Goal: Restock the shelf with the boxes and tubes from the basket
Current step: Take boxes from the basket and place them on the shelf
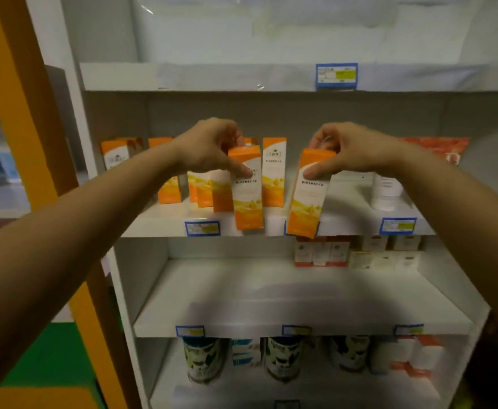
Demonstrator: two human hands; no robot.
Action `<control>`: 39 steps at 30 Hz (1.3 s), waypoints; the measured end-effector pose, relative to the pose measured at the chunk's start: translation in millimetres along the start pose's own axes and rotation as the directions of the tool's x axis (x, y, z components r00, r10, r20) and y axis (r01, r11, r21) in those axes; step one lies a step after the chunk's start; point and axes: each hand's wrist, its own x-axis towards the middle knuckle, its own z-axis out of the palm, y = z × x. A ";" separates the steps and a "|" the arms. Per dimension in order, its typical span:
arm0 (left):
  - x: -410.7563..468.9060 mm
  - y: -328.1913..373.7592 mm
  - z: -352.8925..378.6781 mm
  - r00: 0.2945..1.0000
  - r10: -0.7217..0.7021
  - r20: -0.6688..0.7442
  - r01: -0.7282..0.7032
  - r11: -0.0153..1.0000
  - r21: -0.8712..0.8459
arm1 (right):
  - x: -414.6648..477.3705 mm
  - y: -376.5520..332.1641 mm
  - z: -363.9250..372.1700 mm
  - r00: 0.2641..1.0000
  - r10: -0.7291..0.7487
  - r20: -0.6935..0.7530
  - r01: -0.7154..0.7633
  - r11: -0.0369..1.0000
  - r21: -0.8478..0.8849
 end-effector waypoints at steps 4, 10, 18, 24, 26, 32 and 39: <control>27.3 3.6 4.4 0.998 0.027 -0.054 -0.027 1.000 0.015 | 19.8 4.4 -3.8 0.993 0.001 -0.118 -0.005 0.999 -0.035; 54.4 -9.1 17.4 0.998 0.022 -0.065 -0.018 0.999 0.051 | 46.4 18.4 5.6 0.976 0.048 -0.214 -0.059 0.997 -0.046; 74.0 -19.6 25.0 0.996 0.050 -0.079 -0.037 0.986 0.161 | 74.9 21.0 9.7 0.978 0.094 -0.188 -0.102 0.994 -0.031; 71.5 -20.8 26.3 0.977 0.152 -0.147 -0.067 0.882 0.466 | 87.8 29.7 18.7 0.973 0.076 -0.217 -0.102 0.988 -0.113; 70.2 -19.7 26.7 0.975 0.174 -0.140 -0.077 0.849 0.523 | 88.3 33.7 18.5 0.971 0.064 -0.230 -0.109 0.975 -0.191; 64.5 -18.4 31.1 0.967 0.204 -0.152 -0.085 0.821 0.564 | 68.6 44.2 20.4 0.932 -0.030 -0.362 -0.088 0.948 -0.305; 22.3 -29.9 47.4 0.871 0.379 -0.313 -0.188 0.845 0.501 | 12.8 66.2 52.9 0.858 -0.263 -0.440 0.105 0.930 -0.352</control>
